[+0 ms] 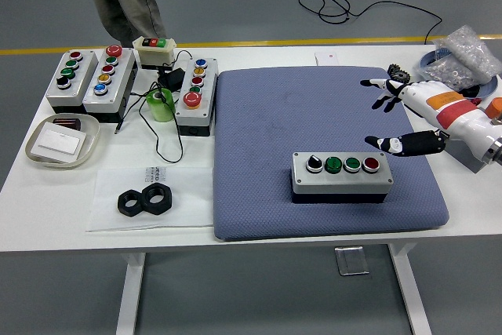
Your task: Pick up the button,place it on the desk,press the button,press the button
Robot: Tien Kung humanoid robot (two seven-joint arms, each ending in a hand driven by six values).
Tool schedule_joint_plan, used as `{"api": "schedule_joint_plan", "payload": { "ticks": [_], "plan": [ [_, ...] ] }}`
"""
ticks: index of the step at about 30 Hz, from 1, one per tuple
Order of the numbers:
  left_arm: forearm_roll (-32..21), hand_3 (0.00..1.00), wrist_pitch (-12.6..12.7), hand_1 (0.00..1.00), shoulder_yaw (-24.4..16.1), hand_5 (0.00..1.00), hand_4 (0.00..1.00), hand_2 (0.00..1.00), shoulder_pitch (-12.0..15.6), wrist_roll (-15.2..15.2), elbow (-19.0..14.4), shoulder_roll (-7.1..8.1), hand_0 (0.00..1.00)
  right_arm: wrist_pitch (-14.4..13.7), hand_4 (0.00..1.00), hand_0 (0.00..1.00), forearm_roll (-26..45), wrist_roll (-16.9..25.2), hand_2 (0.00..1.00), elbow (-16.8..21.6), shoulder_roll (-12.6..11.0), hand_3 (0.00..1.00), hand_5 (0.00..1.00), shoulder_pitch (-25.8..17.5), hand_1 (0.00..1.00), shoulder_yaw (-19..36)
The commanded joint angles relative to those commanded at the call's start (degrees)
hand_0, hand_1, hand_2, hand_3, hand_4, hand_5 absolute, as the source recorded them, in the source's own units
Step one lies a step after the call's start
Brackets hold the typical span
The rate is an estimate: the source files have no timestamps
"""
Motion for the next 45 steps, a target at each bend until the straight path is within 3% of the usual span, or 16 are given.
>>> {"api": "schedule_joint_plan", "payload": {
  "ticks": [5,6,12,13,26,45],
  "plan": [
    [-0.08,0.831,0.02,0.83,0.07,0.998,0.637,0.877,0.05,0.0,0.0,-0.03,0.743,1.02,0.633,0.124,0.83,-0.24,0.181,0.4,-0.6,0.749,0.301,-1.8,0.028,0.28],
    [-0.16,0.83,0.02,0.83,0.13,0.998,0.637,0.876,0.03,-0.02,0.0,-0.03,0.742,1.41,0.678,0.091,0.78,-0.44,0.111,0.43,-0.7,0.699,0.388,-2.08,0.002,0.26],
    [-0.3,0.83,0.0,0.83,0.2,0.998,0.637,0.876,-0.02,-0.04,0.01,-0.06,0.742,2.94,0.678,0.091,-0.05,-1.35,0.111,0.18,-0.78,0.699,0.388,-3.48,0.002,0.38],
    [-0.34,0.831,-0.01,0.83,0.23,0.998,0.637,0.876,-0.02,-0.06,0.01,-0.06,0.743,3.11,0.637,0.08,-0.12,-1.45,0.083,0.12,-0.79,0.679,0.347,-3.76,0.002,0.45],
    [-0.43,0.83,-0.02,0.83,0.25,0.998,0.638,0.876,-0.23,-0.06,0.01,-0.06,0.744,5.01,0.645,0.072,-1.2,-2.56,0.081,-1.76,0.05,0.679,0.374,-4.94,0.002,-1.09],
    [0.22,0.83,0.11,0.83,-0.35,0.998,0.636,0.876,-0.51,0.1,0.14,-0.23,0.751,5.36,0.649,0.075,-1.82,-3.28,0.083,-2.33,1.35,0.676,0.387,-4.77,0.002,-2.75]
  ]
}}
